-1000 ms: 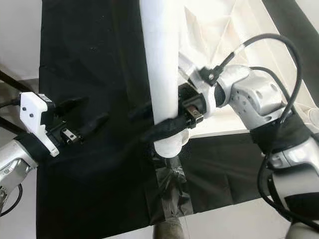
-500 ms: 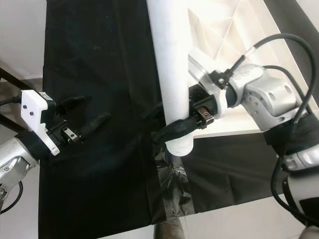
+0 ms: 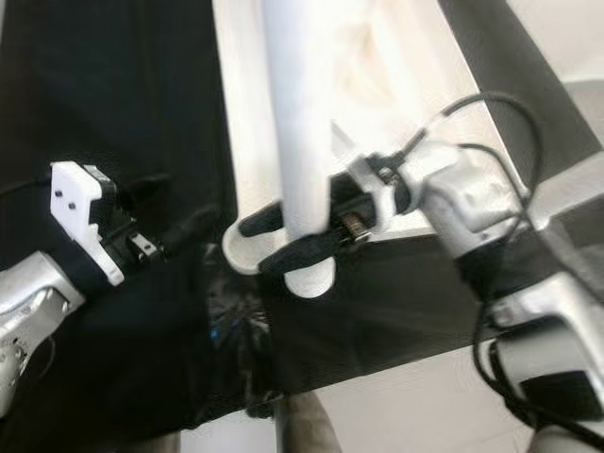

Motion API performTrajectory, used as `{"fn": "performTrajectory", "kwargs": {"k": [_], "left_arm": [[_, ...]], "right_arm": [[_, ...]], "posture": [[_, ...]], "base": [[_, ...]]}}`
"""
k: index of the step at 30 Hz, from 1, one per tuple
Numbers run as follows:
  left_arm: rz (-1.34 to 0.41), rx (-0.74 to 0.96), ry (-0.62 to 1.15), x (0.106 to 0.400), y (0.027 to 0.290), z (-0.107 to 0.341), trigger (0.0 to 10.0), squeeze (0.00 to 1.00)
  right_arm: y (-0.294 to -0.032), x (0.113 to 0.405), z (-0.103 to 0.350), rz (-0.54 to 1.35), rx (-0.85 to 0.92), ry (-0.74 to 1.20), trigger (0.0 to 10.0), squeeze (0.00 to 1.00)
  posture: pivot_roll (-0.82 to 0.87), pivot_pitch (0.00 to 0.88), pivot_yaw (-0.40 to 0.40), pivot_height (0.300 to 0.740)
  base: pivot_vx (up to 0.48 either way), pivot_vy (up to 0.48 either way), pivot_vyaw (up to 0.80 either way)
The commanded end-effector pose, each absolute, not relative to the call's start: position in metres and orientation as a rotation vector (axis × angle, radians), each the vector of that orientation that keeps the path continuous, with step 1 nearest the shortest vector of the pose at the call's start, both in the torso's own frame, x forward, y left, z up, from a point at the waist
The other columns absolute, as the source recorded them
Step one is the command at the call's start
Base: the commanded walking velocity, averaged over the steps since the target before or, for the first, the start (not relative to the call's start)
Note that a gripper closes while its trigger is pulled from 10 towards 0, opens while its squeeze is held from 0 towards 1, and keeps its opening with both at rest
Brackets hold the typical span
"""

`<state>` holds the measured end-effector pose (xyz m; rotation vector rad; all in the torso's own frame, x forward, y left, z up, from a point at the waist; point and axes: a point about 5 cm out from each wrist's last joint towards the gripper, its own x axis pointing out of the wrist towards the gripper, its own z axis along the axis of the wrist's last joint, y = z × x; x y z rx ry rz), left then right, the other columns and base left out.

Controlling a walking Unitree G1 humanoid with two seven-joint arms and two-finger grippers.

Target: Building children table

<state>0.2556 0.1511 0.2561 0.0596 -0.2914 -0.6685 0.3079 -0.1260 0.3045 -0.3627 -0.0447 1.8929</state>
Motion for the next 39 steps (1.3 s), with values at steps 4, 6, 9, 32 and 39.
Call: {"fn": "performTrajectory", "kwargs": {"k": [4, 6, 9, 32, 39], "left_arm": [[-0.675, 0.058, -0.283, 0.253, 0.149, 0.252, 10.0, 0.0], [-0.645, 0.052, -0.283, 0.255, 0.15, 0.252, 10.0, 0.0], [-0.619, 0.042, -0.266, 0.258, 0.154, 0.253, 10.0, 0.0], [-0.505, 0.073, -0.286, 0.263, 0.165, 0.254, 10.0, 0.0], [-0.378, 0.108, -0.283, 0.268, 0.182, 0.254, 10.0, 0.0]], "right_arm": [[-0.122, 0.31, 0.305, 1.855, -0.382, -0.097, 10.0, 0.0], [-0.112, 0.315, 0.309, 1.821, -0.309, -0.153, 10.0, 0.0], [-0.11, 0.314, 0.319, 1.851, -0.24, -0.198, 10.0, 0.0], [-0.095, 0.323, 0.32, 1.879, -0.307, -0.166, 10.0, 0.0], [-0.091, 0.331, 0.308, 1.893, -0.406, -0.066, 10.0, 0.0]], "posture": [[0.0, 0.427, -0.101, 0.74], [0.0, 0.427, -0.102, 0.74], [0.0, 0.427, -0.109, 0.74], [0.0, 0.424, -0.117, 0.74], [0.01, 0.425, -0.121, 0.74]], "base": [[0.0, 0.0, 0.0], [0.0, 0.0, 0.0], [0.0, 0.48, 0.0], [0.0, 0.063, 0.0], [0.0, 0.0, 0.0]]}}
